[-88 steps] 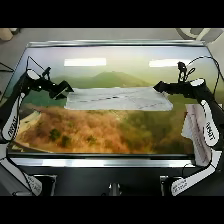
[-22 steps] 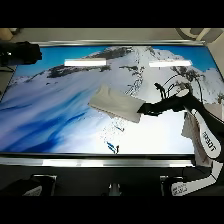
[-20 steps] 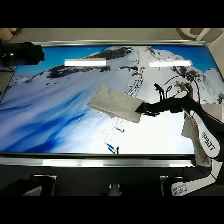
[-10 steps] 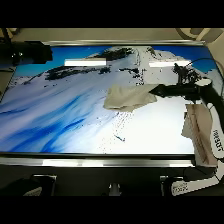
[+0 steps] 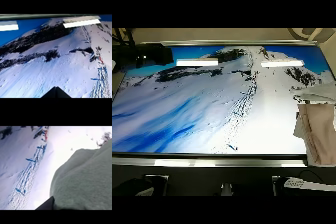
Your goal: Fold the shirts.
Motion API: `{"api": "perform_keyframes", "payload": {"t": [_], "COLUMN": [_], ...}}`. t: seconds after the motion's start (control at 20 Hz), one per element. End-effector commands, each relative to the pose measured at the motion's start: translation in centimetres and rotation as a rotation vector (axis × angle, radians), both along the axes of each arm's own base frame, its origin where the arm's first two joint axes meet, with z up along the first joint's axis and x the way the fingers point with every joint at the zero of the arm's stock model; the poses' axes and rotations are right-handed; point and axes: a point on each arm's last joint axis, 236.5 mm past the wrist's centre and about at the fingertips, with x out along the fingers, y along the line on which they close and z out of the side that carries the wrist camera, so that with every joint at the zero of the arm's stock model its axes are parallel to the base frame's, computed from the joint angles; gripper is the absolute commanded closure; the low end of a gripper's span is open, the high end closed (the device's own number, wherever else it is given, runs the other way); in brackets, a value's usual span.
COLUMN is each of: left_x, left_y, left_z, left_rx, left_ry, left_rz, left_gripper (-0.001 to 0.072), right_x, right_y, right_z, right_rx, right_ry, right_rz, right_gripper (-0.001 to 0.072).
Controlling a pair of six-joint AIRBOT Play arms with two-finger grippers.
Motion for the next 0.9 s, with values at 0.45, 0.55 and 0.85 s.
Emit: {"api": "perform_keyframes", "payload": {"t": [0.45, 0.55, 0.85], "left_x": [1.2, 1.6, 1.4], "left_y": [-5.7, -5.9, -5.8], "left_z": [-7.2, -8.1, -8.3], "left_rx": [-0.06, -0.049, -0.013], "left_ry": [0.008, 0.023, 0.019], "left_rz": [-0.06, -0.061, -0.082], "left_gripper": [0.0678, 0.0678, 0.0678], "right_x": [-18.1, -21.1, -26.0], "right_y": [-7.0, -5.3, -5.2], "right_z": [-2.5, -6.4, -14.1], "right_rx": [-0.19, -0.141, -0.151], "right_ry": [0.468, 0.607, 0.824], "right_rz": [-0.311, -0.291, -0.31], "right_gripper": [0.069, 0.069, 0.0677]}}
